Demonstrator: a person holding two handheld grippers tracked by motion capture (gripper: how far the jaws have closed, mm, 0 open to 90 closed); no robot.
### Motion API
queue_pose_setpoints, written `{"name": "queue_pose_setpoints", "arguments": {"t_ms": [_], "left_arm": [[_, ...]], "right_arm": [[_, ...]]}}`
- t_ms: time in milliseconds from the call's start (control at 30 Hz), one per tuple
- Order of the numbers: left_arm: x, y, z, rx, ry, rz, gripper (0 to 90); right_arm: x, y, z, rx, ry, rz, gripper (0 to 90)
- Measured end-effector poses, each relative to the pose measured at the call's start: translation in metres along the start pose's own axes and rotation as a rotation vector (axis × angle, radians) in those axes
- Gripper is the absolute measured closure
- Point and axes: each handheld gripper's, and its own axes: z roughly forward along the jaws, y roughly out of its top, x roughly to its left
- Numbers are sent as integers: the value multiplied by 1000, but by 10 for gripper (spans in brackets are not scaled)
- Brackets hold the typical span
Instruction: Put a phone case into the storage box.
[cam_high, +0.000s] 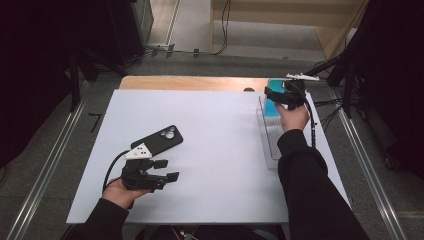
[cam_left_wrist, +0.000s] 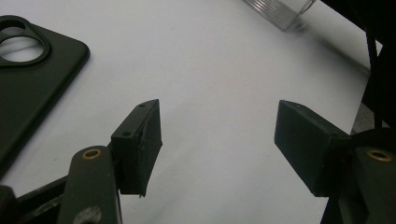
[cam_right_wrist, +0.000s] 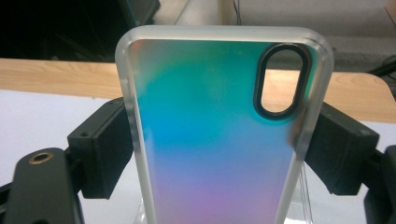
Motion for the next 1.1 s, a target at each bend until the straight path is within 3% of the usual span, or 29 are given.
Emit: {"name": "queue_pose_setpoints", "arguments": {"t_ms": [267, 400, 767, 1033, 1100], "left_arm": [[0, 0, 1, 5, -11, -1, 324], [-1, 0, 2, 8, -16, 1, 325], [0, 0, 2, 4, -20, -4, 325], [0, 0, 3, 14, -16, -2, 324], [0, -1, 3, 14, -16, -4, 324]], "right_arm": [[0, 0, 17, -15, -20, -8, 147], [-3, 1, 23, -9, -22, 25, 146], [5, -2, 34, -4, -61, -58, 145], [6, -1, 32, -13, -62, -53, 141], [6, -2, 32, -5, -52, -47, 99]]}}
